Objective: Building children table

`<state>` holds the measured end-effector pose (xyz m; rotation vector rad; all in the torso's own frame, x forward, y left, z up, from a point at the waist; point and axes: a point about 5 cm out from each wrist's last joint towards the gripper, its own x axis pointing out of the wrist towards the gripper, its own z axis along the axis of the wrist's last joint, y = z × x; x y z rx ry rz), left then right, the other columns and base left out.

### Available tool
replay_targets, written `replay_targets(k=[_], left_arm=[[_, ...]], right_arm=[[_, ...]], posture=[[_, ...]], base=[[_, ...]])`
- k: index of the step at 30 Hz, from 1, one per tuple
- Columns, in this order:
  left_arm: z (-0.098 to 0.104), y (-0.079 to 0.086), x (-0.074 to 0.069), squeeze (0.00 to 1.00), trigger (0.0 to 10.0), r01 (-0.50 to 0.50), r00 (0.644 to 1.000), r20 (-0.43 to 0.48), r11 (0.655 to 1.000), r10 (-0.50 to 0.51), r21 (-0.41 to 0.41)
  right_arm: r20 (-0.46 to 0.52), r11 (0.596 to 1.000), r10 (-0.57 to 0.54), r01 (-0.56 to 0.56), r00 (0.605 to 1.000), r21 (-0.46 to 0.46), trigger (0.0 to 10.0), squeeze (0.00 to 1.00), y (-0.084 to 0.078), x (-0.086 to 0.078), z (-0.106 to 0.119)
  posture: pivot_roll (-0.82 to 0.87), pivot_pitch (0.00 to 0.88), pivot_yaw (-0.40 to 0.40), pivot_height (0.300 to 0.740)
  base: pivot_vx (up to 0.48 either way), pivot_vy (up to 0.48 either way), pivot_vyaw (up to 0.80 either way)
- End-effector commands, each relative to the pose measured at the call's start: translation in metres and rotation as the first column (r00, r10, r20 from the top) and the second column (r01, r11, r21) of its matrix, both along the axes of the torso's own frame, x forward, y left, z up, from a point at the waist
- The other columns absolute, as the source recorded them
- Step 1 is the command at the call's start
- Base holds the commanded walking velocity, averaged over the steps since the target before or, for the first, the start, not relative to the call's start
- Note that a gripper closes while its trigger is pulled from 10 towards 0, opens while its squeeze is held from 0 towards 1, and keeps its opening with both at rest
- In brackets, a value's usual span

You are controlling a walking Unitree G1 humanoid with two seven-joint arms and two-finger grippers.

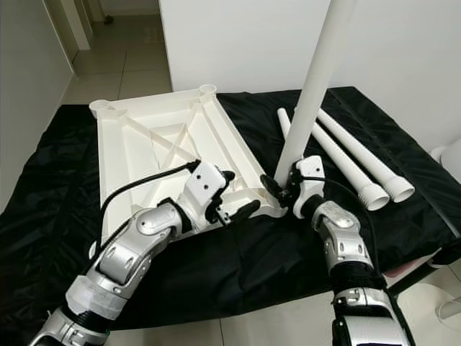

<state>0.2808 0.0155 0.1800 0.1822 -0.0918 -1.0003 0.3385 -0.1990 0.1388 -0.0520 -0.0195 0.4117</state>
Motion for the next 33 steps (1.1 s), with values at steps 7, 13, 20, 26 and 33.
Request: replay_targets(k=[7,13,20,26,33], left_arm=[[-0.002,-0.001,-0.002,0.0,10.0,0.01,1.0,-0.004,1.0,-0.01,0.011],[-0.003,0.0,-0.002,0.0,10.0,0.006,1.0,-0.008,1.0,-0.006,0.008],[-0.005,0.003,0.0,0.0,10.0,-0.01,1.0,-0.012,1.0,0.01,0.007],[-0.006,0.005,0.001,0.0,10.0,-0.016,1.0,-0.016,1.0,0.016,0.008],[-0.006,0.004,0.002,0.0,10.0,-0.014,1.0,-0.018,1.0,0.015,0.009]], right_arm=[[-0.056,0.972,-0.199,0.205,0.978,0.117,10.0,0.0,0.016,-0.005,-0.006],[-0.11,0.908,-0.348,0.364,0.931,0.209,10.0,0.0,0.028,-0.011,-0.008],[-0.114,0.822,-0.501,0.513,0.858,0.247,10.0,0.0,0.052,-0.026,-0.009],[-0.086,0.825,-0.517,0.522,0.852,0.218,10.0,0.0,0.07,-0.034,-0.004],[-0.055,0.87,-0.465,0.468,0.884,0.154,10.0,0.0,0.066,-0.034,0.001]], posture=[[-0.07,0.0,0.015,0.74],[-0.08,0.0,0.004,0.74],[-0.08,0.0,-0.002,0.74],[-0.08,0.0,-0.001,0.74],[-0.08,0.0,-0.005,0.74]], base=[[0.0,0.0,0.0],[0.0,0.0,0.0],[0.0,0.0,0.0],[0.0,0.0,0.0],[0.0,0.0,0.0]])
